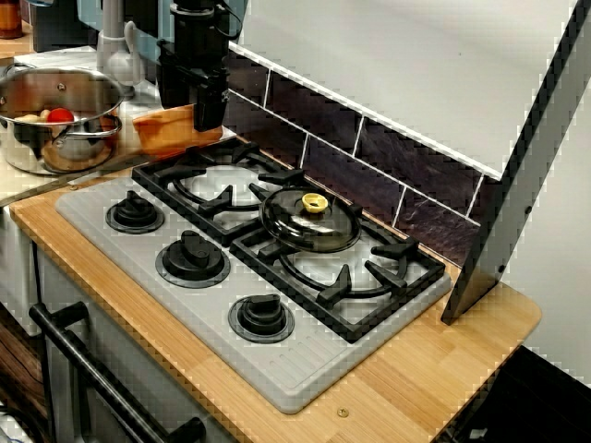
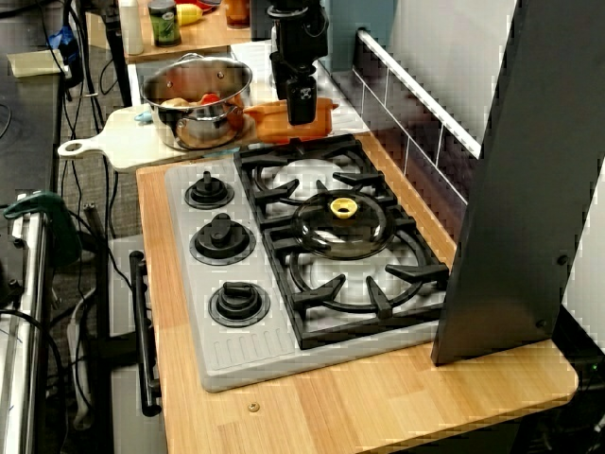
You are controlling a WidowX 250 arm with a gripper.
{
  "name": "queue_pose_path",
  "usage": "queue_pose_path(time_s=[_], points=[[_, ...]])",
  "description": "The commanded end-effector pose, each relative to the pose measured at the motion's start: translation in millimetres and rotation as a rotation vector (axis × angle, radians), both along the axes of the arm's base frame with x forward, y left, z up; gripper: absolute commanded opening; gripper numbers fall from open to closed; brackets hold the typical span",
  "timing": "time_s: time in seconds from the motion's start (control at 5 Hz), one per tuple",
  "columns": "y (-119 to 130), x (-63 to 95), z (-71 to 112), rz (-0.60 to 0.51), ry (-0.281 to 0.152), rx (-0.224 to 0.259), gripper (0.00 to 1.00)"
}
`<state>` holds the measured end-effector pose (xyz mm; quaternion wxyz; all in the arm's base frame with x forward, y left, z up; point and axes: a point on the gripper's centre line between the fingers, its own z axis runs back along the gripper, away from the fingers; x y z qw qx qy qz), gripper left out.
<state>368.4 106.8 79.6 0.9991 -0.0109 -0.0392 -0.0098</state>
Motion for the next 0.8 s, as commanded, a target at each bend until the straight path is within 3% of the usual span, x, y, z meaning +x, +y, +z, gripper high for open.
queue_pose_path(time_s=[0.0, 0.6], points=[[8.3, -8.1, 13.9, 0.021, -0.031, 0.014, 0.0], [9.3, -7.9, 17.6, 0.019, -0.036, 0.009, 0.0]])
